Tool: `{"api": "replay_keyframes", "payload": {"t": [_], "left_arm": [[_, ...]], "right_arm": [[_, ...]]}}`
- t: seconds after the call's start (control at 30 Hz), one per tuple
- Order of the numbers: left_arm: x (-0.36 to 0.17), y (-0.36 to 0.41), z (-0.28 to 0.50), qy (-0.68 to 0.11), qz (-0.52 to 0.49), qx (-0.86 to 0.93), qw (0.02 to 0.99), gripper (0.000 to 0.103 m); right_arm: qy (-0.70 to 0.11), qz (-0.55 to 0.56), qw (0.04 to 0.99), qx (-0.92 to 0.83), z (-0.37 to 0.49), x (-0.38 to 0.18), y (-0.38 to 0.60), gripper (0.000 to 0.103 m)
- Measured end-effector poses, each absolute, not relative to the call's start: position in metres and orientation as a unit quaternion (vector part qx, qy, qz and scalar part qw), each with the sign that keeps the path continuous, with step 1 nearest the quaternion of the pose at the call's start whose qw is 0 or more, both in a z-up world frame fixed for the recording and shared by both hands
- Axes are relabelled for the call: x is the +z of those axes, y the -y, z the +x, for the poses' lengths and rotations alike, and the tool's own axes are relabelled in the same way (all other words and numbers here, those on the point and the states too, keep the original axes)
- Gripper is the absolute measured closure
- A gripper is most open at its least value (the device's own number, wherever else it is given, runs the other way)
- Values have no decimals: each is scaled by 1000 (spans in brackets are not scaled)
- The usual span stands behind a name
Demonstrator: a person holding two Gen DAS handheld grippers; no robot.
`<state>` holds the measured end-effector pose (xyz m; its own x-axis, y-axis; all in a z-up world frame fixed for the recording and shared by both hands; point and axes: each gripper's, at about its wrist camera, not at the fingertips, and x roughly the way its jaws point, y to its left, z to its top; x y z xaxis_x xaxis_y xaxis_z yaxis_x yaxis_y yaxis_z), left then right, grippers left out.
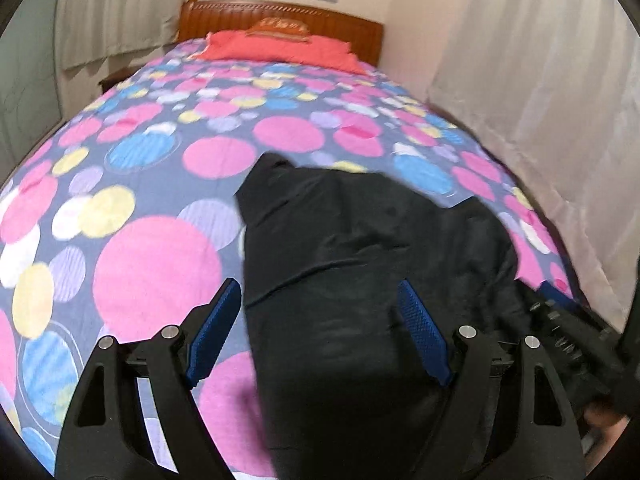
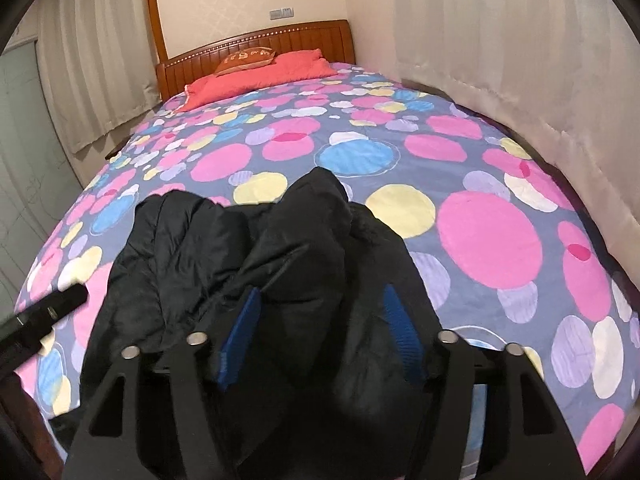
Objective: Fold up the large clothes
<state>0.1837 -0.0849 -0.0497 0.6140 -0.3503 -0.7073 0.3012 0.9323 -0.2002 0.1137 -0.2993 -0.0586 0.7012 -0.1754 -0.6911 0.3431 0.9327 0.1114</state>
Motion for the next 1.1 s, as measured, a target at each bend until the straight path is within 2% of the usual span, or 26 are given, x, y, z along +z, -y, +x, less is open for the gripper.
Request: {"api": "replay_keyframes", "payload": {"t": [0.1,0.17,0.3,0.4,0.5,0.53,0.57,0.67,0.8,0.97,1.1], "left_arm": [[-65,75,189,-415,-38,-176,892,23],[-73,70,190,-422,-47,-177,888,23],[-80,67,190,-419,-61,-180,888,23],[-83,67,189,-417,-68,-185,887,21],[-91,66,189,-419,-81,-192,884,19],[-93,65,188,-419,-85,-194,883,19],[-94,64,188,-420,-90,-195,882,19],[-86,62,185,-409,-101,-200,884,19],[-79,77,182,-399,-86,-226,884,19],[-103,119,185,-416,-48,-235,877,16],[-114,144,190,-408,-9,-224,885,16]], "right_arm": [[-353,111,918,-145,115,-53,298,33],[-347,116,919,-146,113,-48,301,27],[-340,129,921,-140,112,-43,302,26],[-363,132,915,-113,123,-53,294,24],[-420,149,893,-63,144,-81,284,24],[-424,150,891,-56,147,-87,282,27],[-420,144,895,-53,148,-90,280,62],[-406,143,901,-52,143,-87,287,89],[-404,111,904,-92,138,-87,309,96],[-447,147,878,-87,137,-129,339,96],[-449,161,875,-82,141,-148,345,97]]}}
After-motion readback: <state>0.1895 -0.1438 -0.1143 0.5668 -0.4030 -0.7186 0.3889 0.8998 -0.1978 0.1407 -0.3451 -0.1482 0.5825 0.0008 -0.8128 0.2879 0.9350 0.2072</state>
